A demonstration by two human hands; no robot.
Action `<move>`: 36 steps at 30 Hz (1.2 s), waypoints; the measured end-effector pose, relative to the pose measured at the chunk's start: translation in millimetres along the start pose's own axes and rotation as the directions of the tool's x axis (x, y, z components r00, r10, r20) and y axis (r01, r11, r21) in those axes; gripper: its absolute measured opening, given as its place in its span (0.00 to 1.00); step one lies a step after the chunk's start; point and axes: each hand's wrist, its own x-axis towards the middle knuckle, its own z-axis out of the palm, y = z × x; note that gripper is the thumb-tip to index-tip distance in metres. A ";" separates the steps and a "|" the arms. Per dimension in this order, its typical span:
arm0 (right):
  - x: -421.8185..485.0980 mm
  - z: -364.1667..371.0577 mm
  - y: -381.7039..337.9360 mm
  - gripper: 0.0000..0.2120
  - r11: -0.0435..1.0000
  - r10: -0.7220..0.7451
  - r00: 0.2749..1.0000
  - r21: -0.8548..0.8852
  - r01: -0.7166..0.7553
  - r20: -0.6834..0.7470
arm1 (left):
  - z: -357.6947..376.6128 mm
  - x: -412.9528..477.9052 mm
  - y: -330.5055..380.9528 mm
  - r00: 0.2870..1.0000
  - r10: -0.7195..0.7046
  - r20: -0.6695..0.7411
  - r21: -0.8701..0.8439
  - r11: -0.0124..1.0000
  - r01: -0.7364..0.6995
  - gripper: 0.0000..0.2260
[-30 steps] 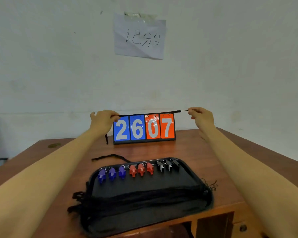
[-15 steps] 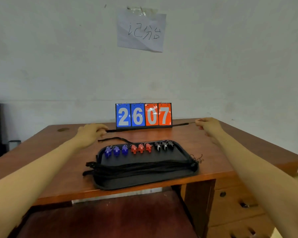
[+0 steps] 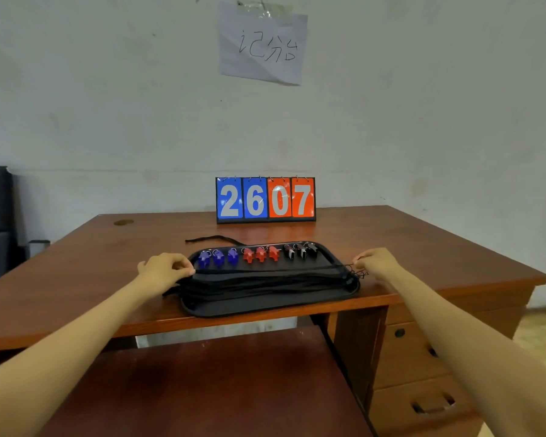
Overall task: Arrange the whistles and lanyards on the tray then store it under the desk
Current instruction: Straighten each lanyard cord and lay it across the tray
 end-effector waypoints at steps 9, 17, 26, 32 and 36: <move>-2.5 -4.5 0.9 0.14 0.984 -0.099 0.994 -0.146 0.106 0.052 | 2.8 -1.6 4.5 0.994 0.084 -0.064 0.139 0.988 -0.074 0.08; -10.7 12.0 -12.1 0.15 0.564 -0.418 0.843 -0.632 0.533 0.338 | 13.7 -5.1 40.5 0.970 0.244 0.008 0.239 0.941 -0.239 0.16; -19.6 18.1 -14.4 0.16 0.471 -0.384 0.833 -0.692 0.547 0.398 | 25.1 -11.7 52.4 0.967 0.235 0.103 0.223 0.941 -0.253 0.14; -1.9 24.6 -49.4 0.15 0.514 -0.536 0.802 -0.652 0.558 0.264 | 19.1 26.4 72.2 0.940 0.324 -0.108 0.190 0.935 -0.300 0.14; 29.6 43.3 -73.9 0.15 0.594 -0.526 0.818 -0.587 0.550 0.233 | 17.5 79.1 87.7 0.944 0.321 -0.076 0.220 0.929 -0.298 0.14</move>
